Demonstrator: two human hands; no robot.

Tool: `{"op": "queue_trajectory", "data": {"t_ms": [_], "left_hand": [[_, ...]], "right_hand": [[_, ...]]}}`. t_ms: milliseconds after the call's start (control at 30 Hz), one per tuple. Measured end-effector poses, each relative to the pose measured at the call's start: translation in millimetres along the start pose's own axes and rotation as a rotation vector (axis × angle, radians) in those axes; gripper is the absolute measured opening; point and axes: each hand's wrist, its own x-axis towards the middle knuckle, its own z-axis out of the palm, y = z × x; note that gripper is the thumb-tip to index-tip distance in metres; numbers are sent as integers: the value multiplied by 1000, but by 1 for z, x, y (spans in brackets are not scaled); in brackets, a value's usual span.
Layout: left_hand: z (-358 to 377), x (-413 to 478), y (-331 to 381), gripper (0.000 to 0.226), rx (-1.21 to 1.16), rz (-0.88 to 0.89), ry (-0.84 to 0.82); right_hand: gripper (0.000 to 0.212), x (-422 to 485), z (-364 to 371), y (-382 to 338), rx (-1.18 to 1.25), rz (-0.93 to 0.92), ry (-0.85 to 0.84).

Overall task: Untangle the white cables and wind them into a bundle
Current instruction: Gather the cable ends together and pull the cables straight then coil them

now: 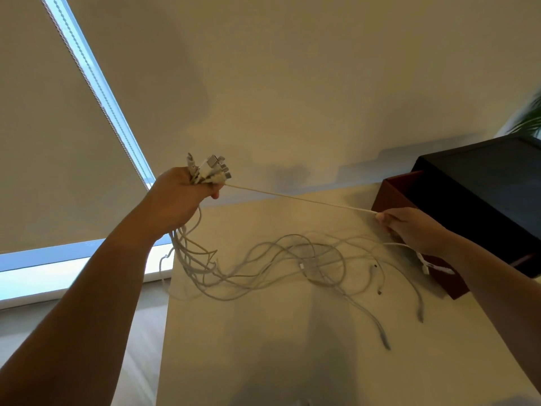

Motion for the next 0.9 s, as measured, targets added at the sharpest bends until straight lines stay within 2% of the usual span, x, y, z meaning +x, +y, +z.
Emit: {"op": "queue_trajectory", "data": {"t_ms": [133, 267, 367, 500, 567, 667, 733, 900], "left_hand": [[0, 3, -7, 25, 45, -23, 10], [0, 3, -10, 26, 143, -17, 104], [6, 2, -7, 31, 212, 44, 169], [20, -9, 12, 15, 91, 209, 233], [35, -16, 23, 25, 65, 274, 160], [65, -26, 35, 22, 237, 271, -154], [82, -29, 37, 20, 290, 218, -269], [81, -18, 29, 32, 126, 108, -200]], "right_hand": [[43, -1, 1, -1, -58, 19, -19], [44, -4, 5, -12, -62, -37, -47], [42, -6, 6, -26, -53, -94, -48], [41, -8, 4, -52, -73, -171, -38], [41, -7, 6, -63, -78, -205, -37], [42, -2, 14, -83, -119, -248, -74], [42, 2, 17, -92, -132, -270, -98], [41, -2, 24, -96, -52, -337, -78]]}}
